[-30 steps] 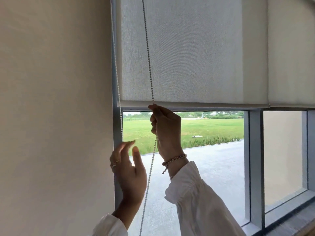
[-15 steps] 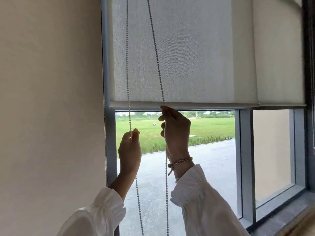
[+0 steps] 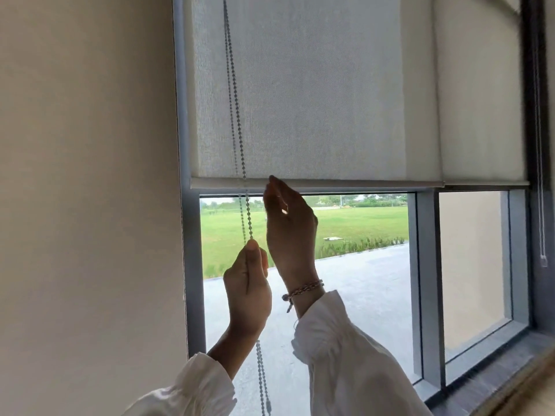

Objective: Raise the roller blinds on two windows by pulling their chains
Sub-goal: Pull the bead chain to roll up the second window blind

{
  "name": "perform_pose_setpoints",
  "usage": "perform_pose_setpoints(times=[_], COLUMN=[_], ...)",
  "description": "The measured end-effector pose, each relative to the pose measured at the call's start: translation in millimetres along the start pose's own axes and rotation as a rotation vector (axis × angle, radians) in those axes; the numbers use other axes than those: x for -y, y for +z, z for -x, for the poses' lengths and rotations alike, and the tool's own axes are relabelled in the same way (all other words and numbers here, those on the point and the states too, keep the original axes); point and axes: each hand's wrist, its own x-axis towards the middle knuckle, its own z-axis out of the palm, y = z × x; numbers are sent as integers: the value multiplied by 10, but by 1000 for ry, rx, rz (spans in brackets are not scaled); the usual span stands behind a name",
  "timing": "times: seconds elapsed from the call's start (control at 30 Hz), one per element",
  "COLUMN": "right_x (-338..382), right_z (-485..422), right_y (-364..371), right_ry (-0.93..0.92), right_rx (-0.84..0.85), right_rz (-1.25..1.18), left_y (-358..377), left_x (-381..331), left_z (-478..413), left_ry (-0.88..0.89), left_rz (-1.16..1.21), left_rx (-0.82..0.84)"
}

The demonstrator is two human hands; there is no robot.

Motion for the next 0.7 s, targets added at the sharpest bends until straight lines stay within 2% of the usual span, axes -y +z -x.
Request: perform_pose_setpoints(times=[0.13, 0.2, 0.5, 0.7], right_x=[167, 194, 220, 272], right_z=[-131, -170, -166, -111], right_y=[74, 105, 143, 147], right_ry=[383, 470, 447, 378], right_rx=[266, 320, 315, 316], right_rz=[-579, -717, -906, -924], left_y=[-77, -103, -174, -249], left_x=[-14, -32, -42, -83], left_z=[5, 8, -20, -36], left_ry=[-38, -27, 34, 67], left_rz=[36, 18, -40, -99], left_rx=[52, 82, 137, 162])
